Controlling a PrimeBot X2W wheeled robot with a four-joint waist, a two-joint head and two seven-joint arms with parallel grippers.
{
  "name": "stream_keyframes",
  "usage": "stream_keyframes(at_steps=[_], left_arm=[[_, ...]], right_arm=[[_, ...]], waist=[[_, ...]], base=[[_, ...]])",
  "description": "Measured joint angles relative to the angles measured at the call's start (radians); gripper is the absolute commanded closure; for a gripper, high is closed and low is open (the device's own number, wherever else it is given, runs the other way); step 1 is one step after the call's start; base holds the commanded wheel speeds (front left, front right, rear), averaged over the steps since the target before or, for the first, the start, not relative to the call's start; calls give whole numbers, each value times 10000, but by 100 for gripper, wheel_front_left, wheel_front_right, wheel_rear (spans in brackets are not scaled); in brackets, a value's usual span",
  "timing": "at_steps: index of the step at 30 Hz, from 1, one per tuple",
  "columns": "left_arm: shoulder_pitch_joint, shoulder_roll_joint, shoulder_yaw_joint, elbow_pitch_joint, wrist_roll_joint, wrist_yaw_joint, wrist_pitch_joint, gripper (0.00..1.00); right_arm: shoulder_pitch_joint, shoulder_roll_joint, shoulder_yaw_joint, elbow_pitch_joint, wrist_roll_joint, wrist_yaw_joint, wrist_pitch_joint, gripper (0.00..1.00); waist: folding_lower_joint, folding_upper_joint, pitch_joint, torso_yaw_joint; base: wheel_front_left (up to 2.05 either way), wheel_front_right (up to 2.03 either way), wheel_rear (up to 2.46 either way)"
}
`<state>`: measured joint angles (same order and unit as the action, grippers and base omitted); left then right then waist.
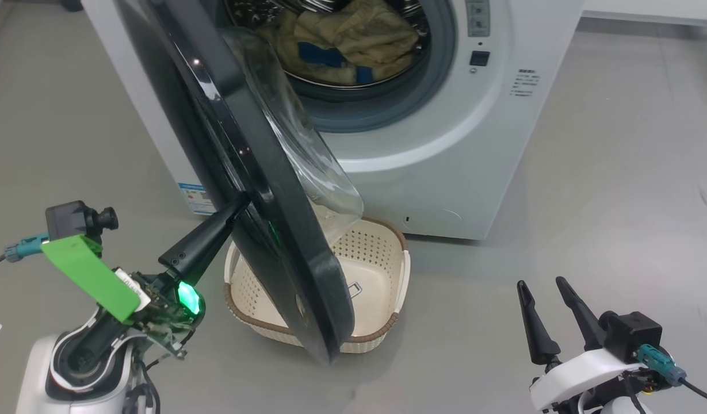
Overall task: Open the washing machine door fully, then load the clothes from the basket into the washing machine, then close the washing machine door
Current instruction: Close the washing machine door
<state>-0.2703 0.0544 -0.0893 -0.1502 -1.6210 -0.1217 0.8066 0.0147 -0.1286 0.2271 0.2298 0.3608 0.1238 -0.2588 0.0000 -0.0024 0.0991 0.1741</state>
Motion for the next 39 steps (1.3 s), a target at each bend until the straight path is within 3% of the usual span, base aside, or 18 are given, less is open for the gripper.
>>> stream_keyframes(at_steps=[23, 39], left_arm=[[-1440, -180, -878, 1778, 1057, 0, -1799, 100], [-2293, -188, -1233, 3035, 1162, 0, -2824, 100]], right_arm=[[-242, -12, 174, 23, 0, 0, 0, 0], [-238, 42, 82, 125, 4, 0, 0, 0]], waist=[[0, 0, 95, -1552], [0, 0, -86, -2521]], base=[[0, 0, 0], [0, 0, 0]])
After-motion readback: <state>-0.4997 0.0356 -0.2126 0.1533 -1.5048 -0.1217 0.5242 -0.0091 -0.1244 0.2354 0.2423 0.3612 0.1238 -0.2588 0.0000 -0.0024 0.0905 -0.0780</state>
